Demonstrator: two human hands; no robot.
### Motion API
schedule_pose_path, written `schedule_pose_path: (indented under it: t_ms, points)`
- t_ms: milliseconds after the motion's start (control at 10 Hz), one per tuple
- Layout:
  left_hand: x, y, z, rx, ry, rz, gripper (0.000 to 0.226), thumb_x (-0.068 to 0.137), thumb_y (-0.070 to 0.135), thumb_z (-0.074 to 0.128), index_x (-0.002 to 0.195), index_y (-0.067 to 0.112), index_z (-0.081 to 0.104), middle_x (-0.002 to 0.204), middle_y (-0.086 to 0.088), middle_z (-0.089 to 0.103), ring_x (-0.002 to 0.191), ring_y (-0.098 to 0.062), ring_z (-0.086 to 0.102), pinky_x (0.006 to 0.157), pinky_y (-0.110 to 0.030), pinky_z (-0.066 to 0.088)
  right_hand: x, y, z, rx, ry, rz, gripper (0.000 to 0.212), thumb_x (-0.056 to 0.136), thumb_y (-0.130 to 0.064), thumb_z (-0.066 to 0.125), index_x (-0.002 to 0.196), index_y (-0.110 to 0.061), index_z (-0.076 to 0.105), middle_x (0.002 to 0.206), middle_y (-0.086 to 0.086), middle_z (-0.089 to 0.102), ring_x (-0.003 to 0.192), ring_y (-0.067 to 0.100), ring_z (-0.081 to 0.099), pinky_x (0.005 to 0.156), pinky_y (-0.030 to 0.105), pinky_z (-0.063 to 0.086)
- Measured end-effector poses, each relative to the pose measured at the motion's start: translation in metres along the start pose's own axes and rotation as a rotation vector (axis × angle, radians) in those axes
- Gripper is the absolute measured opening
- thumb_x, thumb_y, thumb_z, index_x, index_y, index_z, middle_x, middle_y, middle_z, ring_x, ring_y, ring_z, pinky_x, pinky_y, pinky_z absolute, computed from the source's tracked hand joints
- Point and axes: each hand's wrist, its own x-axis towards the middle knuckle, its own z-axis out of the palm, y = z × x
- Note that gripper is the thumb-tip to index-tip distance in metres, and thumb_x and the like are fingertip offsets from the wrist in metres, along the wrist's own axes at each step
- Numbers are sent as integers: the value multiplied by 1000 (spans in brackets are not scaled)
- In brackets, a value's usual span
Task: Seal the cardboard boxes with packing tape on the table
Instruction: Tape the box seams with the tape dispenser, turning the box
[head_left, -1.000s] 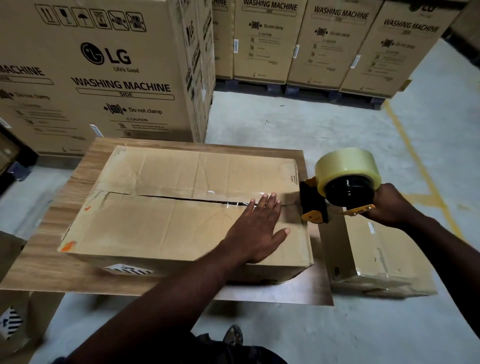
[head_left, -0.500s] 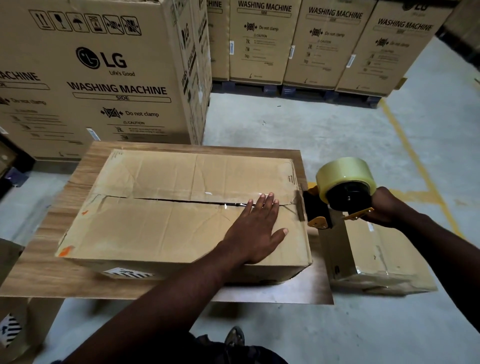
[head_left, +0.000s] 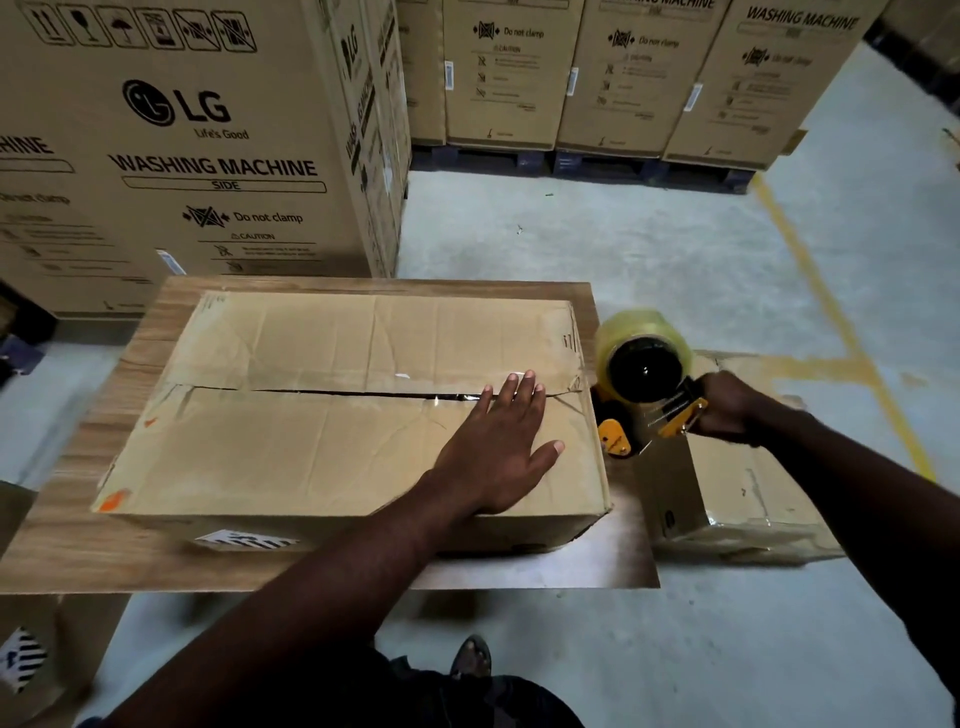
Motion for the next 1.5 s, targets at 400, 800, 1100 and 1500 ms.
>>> schedule_pose_path:
  t_ms: [400, 800, 1100, 1500]
  points:
    - [1, -2, 3, -17, -1, 4, 74, 104, 57, 18, 161, 14, -1, 168, -3, -12, 154, -16, -15, 126, -41, -4, -26, -52, 131, 1614, 5, 694, 29, 97, -11, 50, 69, -16, 43, 45, -3, 35, 33, 11, 33, 37, 21, 30]
    - [1, 0, -1, -34, 3, 3, 74, 104, 56, 21, 161, 15, -1, 168, -2, -12, 154, -16, -14, 125, -40, -7, 35, -38, 268, 1990, -146, 663, 62, 63, -33, 93, 112, -18, 60, 87, 12, 55, 74, 27, 54, 71, 36, 46]
    - [-1, 0, -1, -123, 142, -12, 70, 103, 53, 34, 161, 19, 16, 169, 2, 3, 155, -11, -2, 126, -35, -1, -55, -104, 156, 1165, -361, 603, 42, 85, -48, 63, 99, -8, 61, 89, 14, 68, 78, 28, 66, 66, 32, 52]
    - [-1, 0, -1, -165, 217, -12, 59, 102, 42, 43, 156, 20, 34, 166, 0, 22, 154, -14, 13, 126, -36, 6, -22, -171, 23, 1043, 226, 155, 44, 103, -46, 50, 131, -12, 54, 125, 0, 63, 113, 19, 60, 91, 32, 46]
